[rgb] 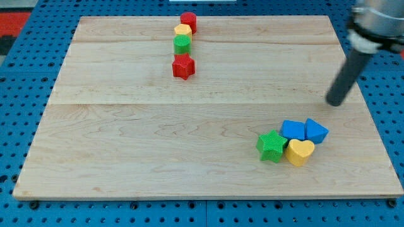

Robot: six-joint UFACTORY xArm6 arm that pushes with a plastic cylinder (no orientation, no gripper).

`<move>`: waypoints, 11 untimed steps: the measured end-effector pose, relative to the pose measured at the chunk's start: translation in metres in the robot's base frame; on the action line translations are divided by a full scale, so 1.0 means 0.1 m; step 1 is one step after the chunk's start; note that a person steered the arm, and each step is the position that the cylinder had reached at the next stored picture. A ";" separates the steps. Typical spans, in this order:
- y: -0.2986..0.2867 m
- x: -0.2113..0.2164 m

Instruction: Separate the red star from the green circle

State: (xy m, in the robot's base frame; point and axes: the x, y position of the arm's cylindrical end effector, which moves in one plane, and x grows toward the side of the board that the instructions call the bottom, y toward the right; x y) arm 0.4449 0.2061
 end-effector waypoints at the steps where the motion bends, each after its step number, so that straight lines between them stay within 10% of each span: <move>1: -1.01 0.04; 4: -3.87 -0.88; 10: -1.26 -0.78; 11: -2.18 -0.78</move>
